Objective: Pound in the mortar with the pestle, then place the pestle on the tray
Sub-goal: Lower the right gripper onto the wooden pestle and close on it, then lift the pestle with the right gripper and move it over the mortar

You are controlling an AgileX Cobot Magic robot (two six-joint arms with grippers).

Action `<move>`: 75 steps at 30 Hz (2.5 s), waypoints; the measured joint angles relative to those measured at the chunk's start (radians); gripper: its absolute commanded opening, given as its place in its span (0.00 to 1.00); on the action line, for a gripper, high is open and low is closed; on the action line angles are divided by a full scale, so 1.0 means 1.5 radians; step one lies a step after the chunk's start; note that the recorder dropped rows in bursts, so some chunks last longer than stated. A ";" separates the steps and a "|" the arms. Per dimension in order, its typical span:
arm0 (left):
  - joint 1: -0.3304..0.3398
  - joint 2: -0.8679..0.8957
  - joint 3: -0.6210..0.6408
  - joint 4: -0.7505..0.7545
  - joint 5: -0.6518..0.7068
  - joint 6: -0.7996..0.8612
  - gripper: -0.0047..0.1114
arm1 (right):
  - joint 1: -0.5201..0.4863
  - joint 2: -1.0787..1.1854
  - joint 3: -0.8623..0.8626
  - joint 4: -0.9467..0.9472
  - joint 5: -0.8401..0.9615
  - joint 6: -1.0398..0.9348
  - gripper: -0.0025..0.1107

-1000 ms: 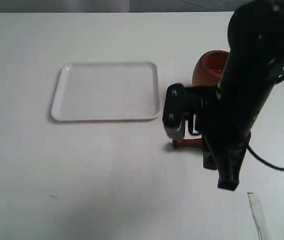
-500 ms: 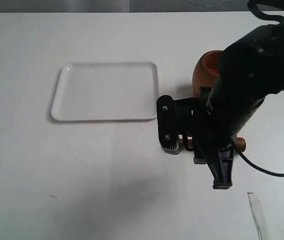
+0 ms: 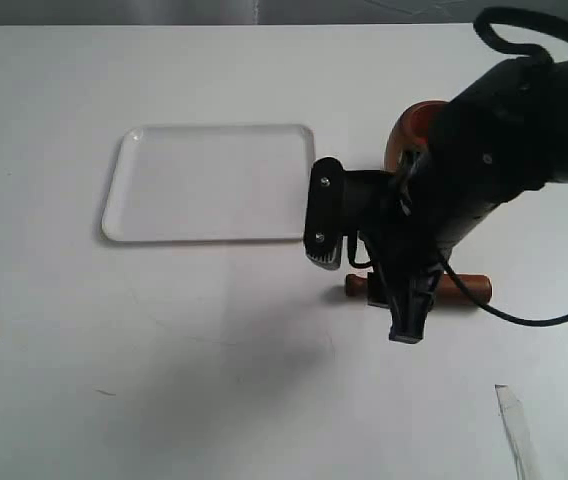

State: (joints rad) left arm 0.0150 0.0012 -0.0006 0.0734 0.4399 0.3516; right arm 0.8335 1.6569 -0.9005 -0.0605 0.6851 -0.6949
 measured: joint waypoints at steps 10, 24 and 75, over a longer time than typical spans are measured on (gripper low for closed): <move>0.000 0.000 0.000 0.000 0.000 0.000 0.04 | -0.019 0.079 0.000 -0.026 -0.041 0.009 0.48; 0.000 0.000 0.000 0.000 0.000 0.000 0.04 | -0.019 0.118 0.000 -0.047 -0.067 0.010 0.02; 0.000 0.000 0.000 0.000 0.000 0.000 0.04 | -0.118 0.081 0.234 0.285 -1.265 0.277 0.02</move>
State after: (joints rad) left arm 0.0150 0.0012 -0.0006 0.0734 0.4399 0.3516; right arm 0.6560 1.7787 -0.5490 0.3670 -1.2124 -0.2799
